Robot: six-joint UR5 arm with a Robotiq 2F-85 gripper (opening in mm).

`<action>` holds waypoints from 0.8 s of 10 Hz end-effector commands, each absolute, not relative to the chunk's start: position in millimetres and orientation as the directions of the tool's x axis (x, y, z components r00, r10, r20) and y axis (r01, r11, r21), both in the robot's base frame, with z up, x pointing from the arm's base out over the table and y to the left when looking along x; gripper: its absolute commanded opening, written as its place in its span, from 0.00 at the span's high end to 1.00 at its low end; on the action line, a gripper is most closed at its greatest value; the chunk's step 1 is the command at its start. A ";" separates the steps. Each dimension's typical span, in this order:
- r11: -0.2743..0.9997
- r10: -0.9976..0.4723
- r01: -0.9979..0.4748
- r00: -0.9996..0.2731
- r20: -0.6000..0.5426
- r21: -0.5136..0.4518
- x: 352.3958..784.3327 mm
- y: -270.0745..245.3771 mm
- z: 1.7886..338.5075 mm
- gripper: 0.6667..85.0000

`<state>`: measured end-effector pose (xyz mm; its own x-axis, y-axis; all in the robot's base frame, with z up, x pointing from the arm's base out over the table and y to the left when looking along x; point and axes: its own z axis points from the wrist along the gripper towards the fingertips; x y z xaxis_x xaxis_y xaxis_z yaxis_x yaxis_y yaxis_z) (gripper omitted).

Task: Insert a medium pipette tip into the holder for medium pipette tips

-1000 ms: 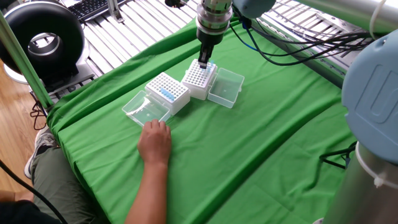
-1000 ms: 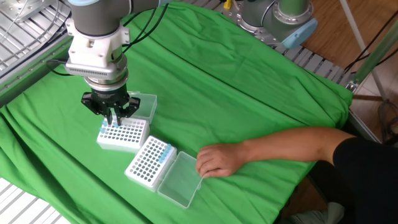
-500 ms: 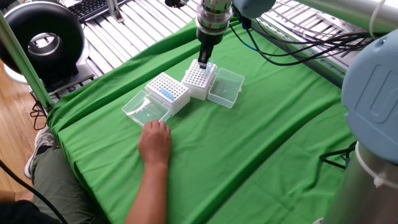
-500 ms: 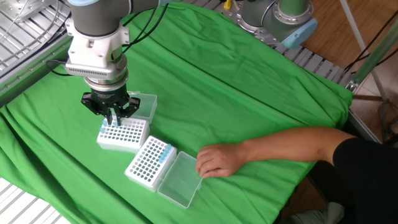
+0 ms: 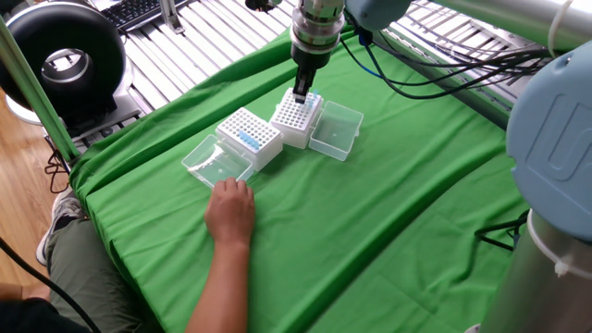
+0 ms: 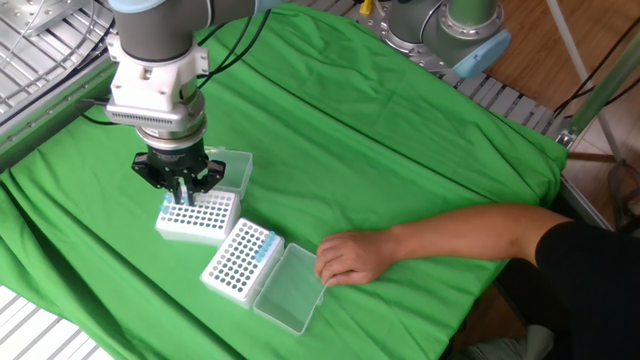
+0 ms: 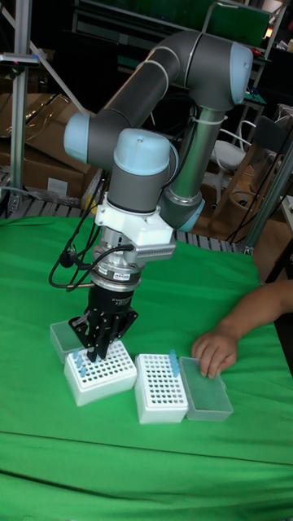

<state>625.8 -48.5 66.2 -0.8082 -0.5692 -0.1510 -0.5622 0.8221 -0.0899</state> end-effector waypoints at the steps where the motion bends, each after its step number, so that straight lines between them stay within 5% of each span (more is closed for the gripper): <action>1: 0.828 -0.560 -0.554 -0.812 -0.166 -0.083 626.9 -47.9 61.9 0.73; 8: 0.854 -0.520 -0.514 -0.845 -0.128 -0.078 617.8 -53.3 74.3 0.97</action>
